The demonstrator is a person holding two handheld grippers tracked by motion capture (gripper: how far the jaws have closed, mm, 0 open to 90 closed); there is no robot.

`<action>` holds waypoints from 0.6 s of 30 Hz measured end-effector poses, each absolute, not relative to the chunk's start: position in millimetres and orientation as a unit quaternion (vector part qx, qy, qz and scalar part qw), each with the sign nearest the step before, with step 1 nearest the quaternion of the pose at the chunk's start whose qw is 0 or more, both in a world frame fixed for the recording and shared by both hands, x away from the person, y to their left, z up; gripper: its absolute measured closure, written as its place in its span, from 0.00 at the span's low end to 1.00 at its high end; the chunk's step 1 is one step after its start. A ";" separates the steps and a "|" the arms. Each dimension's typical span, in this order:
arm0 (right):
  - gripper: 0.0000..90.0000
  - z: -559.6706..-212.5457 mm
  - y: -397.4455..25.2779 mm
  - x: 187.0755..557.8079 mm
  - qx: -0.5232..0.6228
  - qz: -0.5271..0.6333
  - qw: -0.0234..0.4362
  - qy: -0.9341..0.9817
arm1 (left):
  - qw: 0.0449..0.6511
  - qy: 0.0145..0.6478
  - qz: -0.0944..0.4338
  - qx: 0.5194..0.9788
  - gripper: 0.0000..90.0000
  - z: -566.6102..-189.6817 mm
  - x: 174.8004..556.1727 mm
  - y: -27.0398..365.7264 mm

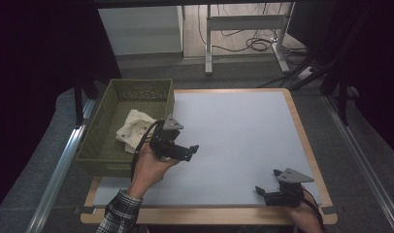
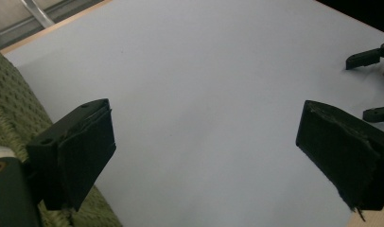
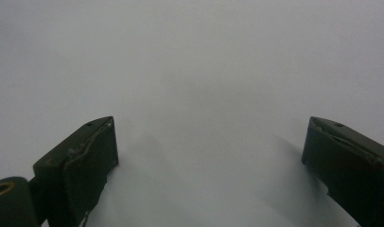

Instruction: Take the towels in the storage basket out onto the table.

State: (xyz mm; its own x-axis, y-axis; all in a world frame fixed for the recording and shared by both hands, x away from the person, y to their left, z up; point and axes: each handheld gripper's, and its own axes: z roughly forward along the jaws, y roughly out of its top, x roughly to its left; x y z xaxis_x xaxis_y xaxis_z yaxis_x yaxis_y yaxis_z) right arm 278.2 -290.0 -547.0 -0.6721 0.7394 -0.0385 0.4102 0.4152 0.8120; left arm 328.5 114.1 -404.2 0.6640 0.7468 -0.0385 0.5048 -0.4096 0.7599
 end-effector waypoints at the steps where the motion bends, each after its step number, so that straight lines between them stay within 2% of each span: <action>1: 0.05 -547.0 -290.0 278.1 0.352 0.411 0.200 0.817 | 0.386 0.382 0.153 0.826 0.05 -404.4 331.4 117.8; 11: 0.05 -547.0 -290.0 278.1 0.352 0.411 0.200 0.817 | 0.387 0.411 0.136 0.814 0.02 -405.4 353.5 155.9; 18: 0.05 -547.0 -290.0 278.1 0.352 0.411 0.201 0.817 | 0.359 0.426 0.171 0.813 0.05 -401.7 363.0 180.2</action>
State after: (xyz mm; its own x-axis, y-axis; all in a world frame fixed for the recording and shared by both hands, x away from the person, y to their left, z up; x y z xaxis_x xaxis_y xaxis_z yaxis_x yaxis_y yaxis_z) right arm 278.1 -290.0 -547.0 -0.6721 0.7395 -0.0387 0.4101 0.4153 0.8120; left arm 363.0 180.2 -401.7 0.5792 0.8147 -0.0273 0.5693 -0.3803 0.7289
